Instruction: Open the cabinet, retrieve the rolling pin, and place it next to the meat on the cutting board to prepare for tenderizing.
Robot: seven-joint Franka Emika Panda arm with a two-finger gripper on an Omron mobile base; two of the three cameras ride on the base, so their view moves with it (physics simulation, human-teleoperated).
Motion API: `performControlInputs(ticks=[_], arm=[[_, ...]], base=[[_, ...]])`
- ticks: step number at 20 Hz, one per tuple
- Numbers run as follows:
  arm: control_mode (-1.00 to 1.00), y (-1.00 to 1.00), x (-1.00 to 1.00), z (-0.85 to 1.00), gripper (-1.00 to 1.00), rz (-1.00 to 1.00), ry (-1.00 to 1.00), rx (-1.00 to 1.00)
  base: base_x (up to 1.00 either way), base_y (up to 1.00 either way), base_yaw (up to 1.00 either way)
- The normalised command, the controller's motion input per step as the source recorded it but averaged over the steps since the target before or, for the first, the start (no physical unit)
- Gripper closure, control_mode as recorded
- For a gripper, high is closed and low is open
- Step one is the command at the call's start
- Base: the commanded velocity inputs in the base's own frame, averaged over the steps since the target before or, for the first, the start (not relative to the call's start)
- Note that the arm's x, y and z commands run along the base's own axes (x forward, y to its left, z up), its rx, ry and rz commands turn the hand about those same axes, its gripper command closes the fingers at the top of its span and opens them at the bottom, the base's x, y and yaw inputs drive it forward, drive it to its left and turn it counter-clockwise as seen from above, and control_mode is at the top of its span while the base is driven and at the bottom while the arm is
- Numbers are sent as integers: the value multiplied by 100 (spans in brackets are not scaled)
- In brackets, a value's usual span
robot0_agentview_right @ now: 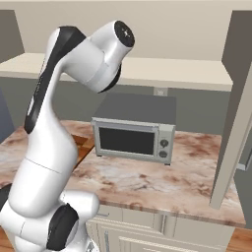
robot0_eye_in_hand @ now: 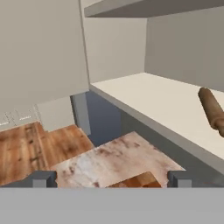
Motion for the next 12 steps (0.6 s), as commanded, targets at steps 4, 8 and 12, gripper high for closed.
performControlInputs(ticks=[4, 8, 12], arm=[[-100, 1, 35, -5, -100, -3, 4, -5], [-100, 5, 53, -5, -100, 0, 7, -3], [-100, 12, 53, -6, -100, -1, 0, 0]], base=[[0, 0, 0], [0, 0, 0], [0, 0, 0]])
